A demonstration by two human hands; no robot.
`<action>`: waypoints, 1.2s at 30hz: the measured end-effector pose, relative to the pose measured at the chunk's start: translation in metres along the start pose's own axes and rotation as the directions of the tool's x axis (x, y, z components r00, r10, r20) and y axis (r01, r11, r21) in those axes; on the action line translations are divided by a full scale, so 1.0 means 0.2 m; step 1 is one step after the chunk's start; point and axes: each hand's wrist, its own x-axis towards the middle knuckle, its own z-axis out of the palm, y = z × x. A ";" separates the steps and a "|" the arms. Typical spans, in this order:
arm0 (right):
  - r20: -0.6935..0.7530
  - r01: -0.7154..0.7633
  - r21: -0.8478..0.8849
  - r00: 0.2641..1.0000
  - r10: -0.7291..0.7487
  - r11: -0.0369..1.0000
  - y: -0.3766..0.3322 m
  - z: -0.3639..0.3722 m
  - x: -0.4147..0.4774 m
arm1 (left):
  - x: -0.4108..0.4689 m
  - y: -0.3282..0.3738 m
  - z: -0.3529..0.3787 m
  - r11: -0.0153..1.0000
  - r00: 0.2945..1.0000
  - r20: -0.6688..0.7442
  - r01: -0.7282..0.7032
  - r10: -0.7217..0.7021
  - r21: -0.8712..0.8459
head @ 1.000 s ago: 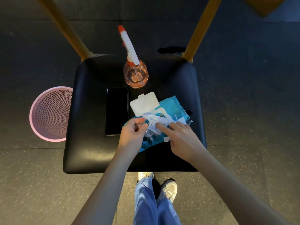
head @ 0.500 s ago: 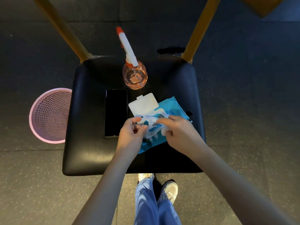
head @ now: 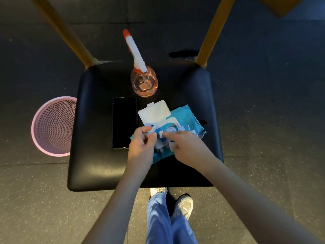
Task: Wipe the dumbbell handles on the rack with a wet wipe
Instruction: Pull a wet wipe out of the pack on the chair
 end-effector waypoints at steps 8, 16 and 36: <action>-0.157 -0.078 0.215 0.981 0.114 0.973 0.14 0.07 -0.12 | 0.00 -0.10 0.06 0.774 0.913 0.066 -0.379 0.403 0.507; -0.257 -0.036 0.210 0.962 0.091 0.977 0.17 0.13 -0.11 | 0.02 -0.17 0.12 0.214 0.893 0.197 -0.302 0.406 0.929; -0.267 0.004 0.138 0.963 0.034 0.990 0.14 0.15 -0.19 | 0.22 0.07 0.06 0.559 0.961 0.033 -0.187 0.274 0.808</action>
